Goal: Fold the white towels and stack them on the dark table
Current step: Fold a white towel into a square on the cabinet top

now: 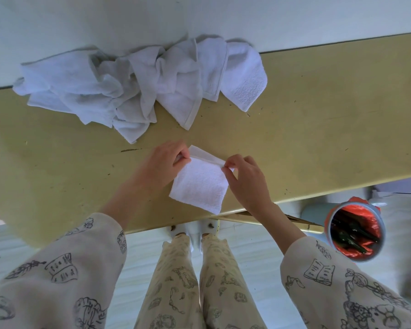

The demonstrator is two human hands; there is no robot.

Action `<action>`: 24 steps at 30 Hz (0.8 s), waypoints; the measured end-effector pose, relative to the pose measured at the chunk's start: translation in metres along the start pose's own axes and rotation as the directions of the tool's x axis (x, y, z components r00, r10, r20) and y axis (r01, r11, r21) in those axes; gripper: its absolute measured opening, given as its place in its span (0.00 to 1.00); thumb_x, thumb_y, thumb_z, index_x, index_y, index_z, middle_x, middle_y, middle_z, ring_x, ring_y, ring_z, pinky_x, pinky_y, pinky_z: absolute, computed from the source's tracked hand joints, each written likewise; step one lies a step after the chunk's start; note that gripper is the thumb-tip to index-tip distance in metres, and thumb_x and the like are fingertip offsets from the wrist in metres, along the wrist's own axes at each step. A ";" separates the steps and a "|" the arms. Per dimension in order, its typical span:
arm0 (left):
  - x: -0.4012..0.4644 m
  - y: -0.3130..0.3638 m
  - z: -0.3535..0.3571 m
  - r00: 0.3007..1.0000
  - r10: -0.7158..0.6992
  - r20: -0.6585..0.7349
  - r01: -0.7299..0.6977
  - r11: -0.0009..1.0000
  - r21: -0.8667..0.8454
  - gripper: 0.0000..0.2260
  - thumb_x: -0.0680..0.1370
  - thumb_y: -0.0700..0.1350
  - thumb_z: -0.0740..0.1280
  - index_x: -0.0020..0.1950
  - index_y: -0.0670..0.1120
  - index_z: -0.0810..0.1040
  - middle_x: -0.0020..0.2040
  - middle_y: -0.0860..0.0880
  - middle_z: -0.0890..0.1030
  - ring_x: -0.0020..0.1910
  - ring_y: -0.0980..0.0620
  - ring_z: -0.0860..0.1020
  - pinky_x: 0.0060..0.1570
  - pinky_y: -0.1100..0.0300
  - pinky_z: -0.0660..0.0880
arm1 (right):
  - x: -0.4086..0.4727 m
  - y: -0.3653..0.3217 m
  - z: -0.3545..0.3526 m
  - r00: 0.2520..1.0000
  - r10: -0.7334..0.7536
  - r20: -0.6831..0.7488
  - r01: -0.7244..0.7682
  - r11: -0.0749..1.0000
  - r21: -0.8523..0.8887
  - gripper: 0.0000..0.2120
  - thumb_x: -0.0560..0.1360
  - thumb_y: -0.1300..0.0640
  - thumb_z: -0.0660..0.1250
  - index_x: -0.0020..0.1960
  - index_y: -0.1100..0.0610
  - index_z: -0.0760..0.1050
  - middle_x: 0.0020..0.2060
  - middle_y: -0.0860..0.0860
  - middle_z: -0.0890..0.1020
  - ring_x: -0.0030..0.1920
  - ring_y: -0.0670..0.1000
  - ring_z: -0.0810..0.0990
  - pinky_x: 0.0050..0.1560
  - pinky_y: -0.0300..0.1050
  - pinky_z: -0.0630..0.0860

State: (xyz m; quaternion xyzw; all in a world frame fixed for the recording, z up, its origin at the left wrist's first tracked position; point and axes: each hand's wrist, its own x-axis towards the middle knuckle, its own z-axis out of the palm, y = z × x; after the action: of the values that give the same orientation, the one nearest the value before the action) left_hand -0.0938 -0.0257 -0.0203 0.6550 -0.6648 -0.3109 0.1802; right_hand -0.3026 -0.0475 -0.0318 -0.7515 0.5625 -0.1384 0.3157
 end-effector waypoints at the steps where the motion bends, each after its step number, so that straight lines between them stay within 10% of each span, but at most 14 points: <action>1: -0.006 0.003 -0.004 1.000 -0.001 -0.008 0.001 1.000 -0.005 0.04 0.76 0.39 0.66 0.43 0.42 0.73 0.38 0.51 0.75 0.35 0.57 0.71 0.37 0.67 0.67 | -0.003 -0.002 -0.004 1.000 0.005 0.006 -0.005 1.000 0.020 0.05 0.76 0.59 0.65 0.48 0.61 0.75 0.42 0.51 0.82 0.48 0.51 0.76 0.44 0.44 0.71; 8: -0.051 0.034 -0.024 0.999 -0.033 -0.033 0.032 0.999 -0.032 0.04 0.77 0.41 0.65 0.44 0.41 0.72 0.40 0.47 0.78 0.37 0.50 0.74 0.38 0.56 0.73 | -0.030 -0.019 -0.032 0.986 -0.160 -0.036 0.162 0.985 0.056 0.06 0.74 0.58 0.68 0.48 0.60 0.79 0.40 0.49 0.83 0.33 0.40 0.67 0.39 0.41 0.73; 24: -0.100 0.056 -0.023 0.991 0.083 -0.105 -0.074 0.994 0.085 0.02 0.77 0.40 0.64 0.45 0.45 0.74 0.39 0.48 0.78 0.34 0.50 0.75 0.33 0.53 0.76 | -0.076 -0.020 -0.057 0.874 -0.479 0.077 0.483 0.875 -0.034 0.05 0.75 0.57 0.62 0.43 0.58 0.74 0.41 0.49 0.80 0.41 0.51 0.77 0.35 0.43 0.75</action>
State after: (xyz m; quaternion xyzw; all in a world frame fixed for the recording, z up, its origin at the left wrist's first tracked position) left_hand -0.1143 0.0656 0.0498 0.6510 -0.6914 -0.2402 0.2013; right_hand -0.3445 0.0087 0.0358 -0.8799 0.3508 -0.1729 0.2700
